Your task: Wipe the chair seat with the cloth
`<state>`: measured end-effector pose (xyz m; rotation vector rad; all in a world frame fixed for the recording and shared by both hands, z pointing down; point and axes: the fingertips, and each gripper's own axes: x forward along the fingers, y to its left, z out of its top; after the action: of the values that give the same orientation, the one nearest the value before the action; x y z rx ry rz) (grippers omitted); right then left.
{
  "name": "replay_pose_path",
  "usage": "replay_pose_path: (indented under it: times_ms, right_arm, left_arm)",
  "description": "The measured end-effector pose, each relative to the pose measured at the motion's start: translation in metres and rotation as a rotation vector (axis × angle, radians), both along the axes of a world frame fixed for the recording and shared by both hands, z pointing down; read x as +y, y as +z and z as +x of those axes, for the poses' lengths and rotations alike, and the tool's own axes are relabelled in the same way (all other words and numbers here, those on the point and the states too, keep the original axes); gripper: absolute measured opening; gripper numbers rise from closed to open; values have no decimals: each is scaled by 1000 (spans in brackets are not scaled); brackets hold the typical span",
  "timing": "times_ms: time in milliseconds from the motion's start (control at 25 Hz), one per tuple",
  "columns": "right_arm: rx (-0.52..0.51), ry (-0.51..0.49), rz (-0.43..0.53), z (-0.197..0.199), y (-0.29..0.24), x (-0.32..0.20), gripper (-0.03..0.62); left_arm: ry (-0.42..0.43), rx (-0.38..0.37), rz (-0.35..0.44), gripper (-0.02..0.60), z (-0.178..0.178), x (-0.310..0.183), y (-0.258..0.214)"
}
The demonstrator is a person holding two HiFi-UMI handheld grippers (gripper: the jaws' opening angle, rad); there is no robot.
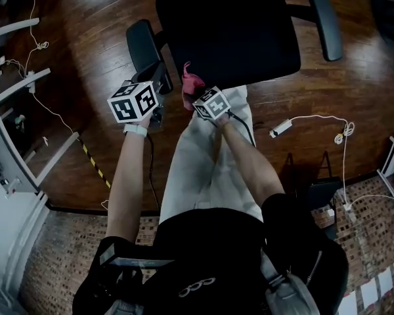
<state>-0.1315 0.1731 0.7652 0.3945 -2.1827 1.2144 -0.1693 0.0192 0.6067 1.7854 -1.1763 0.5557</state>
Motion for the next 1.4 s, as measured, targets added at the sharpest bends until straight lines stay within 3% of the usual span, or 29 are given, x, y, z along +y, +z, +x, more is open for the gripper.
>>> replay_pose_path:
  times_ms: [120,280,440,560,1000,1160,1280,1400]
  right_arm:
    - [-26,-13,-16,-1,2,-16,71]
    - [16,-14,6,34,12,-41,71]
    - [93,156,-7,101,27,-79,71]
    - [185,261,8,164,35,-105,71]
    - [559,455,136,373,21,-162,71]
    - [673,581,137,421,9,-175,71]
    - [826,671,201,454,-9,-186,71]
    - [924,665,247,456,-14,-195,71]
  left_arm:
    - [-1,0,4,-6,-1,0,-2]
    - [-3,2,5,-6,-2,0,-2]
    - [-4,2,2,-6,-4,0,-1]
    - [-5,2,-2,-6,-4,1,-1]
    - [-8,3,-6,-6,-1,2,-1]
    - [-10,3,-8,-6,0,1,0]
    - [-10,2,-6,-6,1,1,-2]
    - [-10,1,-3,-6,-1,0,-2]
